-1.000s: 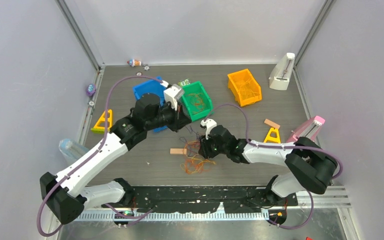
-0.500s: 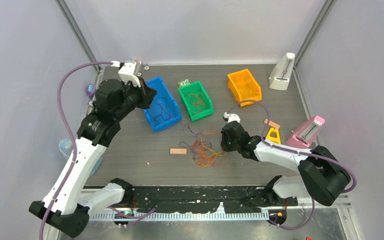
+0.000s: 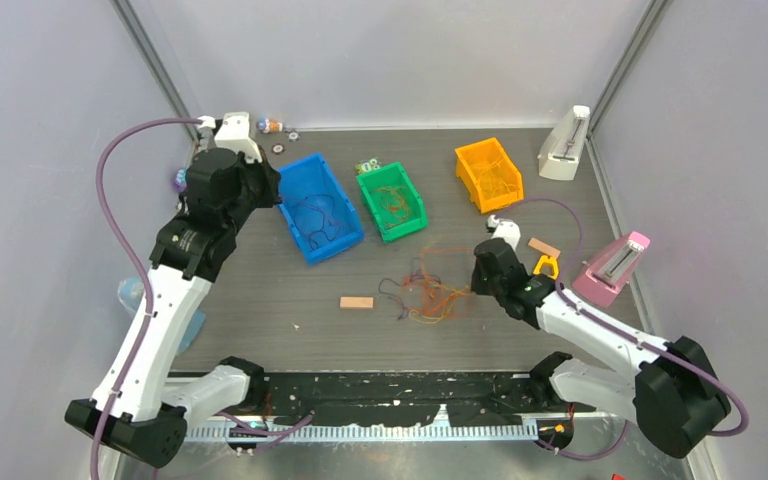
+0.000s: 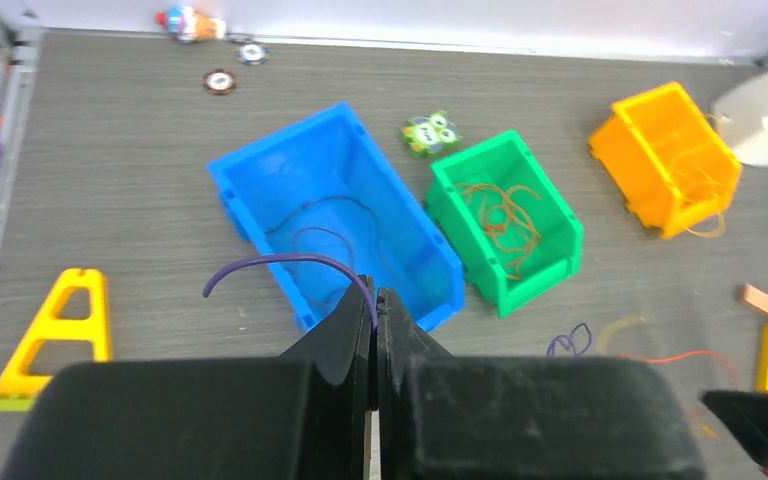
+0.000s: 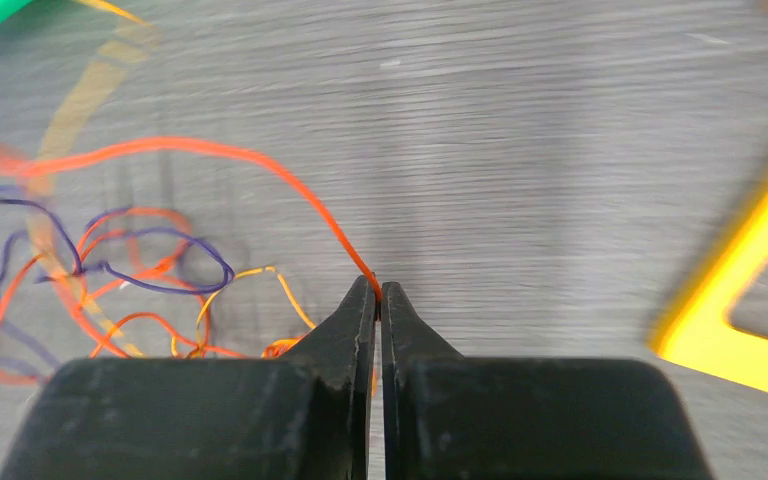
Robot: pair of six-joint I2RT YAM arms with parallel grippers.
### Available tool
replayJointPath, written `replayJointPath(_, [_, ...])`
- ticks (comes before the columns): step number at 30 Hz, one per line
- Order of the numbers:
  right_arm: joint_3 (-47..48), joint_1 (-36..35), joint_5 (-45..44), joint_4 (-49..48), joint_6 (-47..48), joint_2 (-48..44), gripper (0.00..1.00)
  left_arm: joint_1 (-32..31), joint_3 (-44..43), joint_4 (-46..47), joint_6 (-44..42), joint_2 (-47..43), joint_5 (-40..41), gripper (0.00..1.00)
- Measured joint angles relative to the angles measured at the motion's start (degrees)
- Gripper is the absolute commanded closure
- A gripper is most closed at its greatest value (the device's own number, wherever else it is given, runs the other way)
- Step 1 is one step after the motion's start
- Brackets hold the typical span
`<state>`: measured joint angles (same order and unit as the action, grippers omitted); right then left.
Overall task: Untangle the cables
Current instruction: Untie the cable, then place the cable in the bin.
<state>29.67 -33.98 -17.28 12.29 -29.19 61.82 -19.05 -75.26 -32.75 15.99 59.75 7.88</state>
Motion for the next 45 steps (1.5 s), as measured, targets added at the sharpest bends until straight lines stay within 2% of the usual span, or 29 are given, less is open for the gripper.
replayJointPath(3, [0.0,3.4,-5.8,5.0,-2.8,-2.6,0.95,1.9,-0.9,-0.8,0.2,0.6,3.2,1.00])
replayJointPath(7, [0.0,10.4,-11.8,10.3,-6.5,-7.7,0.95,7.6,-0.9,-0.9,2.5,-1.1,7.0,1.00])
replayJointPath(10, [0.0,12.4,-13.6,11.4,-7.4,-9.7,0.95,10.2,0.5,1.1,4.7,-3.5,7.3,1.00])
replayJointPath(14, [0.0,12.4,-8.7,10.1,-5.8,-8.9,0.95,10.5,4.7,5.9,6.7,-5.7,0.2,1.00])
replayJointPath(19, [-0.1,12.4,1.6,5.3,-2.6,-7.1,0.95,10.4,4.3,8.0,7.5,-2.4,-8.5,1.00])
replayJointPath(29, [-0.1,12.4,16.2,-1.5,2.6,-2.9,0.95,10.4,-9.2,8.3,5.7,3.0,-15.2,1.00])
replayJointPath(34, [-0.4,12.4,20.0,-4.0,3.6,-2.5,0.95,10.4,-14.1,11.9,5.8,7.1,-19.0,1.00])
replayJointPath(39, [-0.4,12.4,21.5,-5.0,4.5,-2.2,0.95,10.4,-12.7,13.6,6.3,13.7,-20.2,1.00])
replayJointPath(45, [-0.4,12.4,23.7,-5.4,5.6,-2.1,0.95,10.6,-1.1,18.1,8.0,22.7,-22.4,1.00])
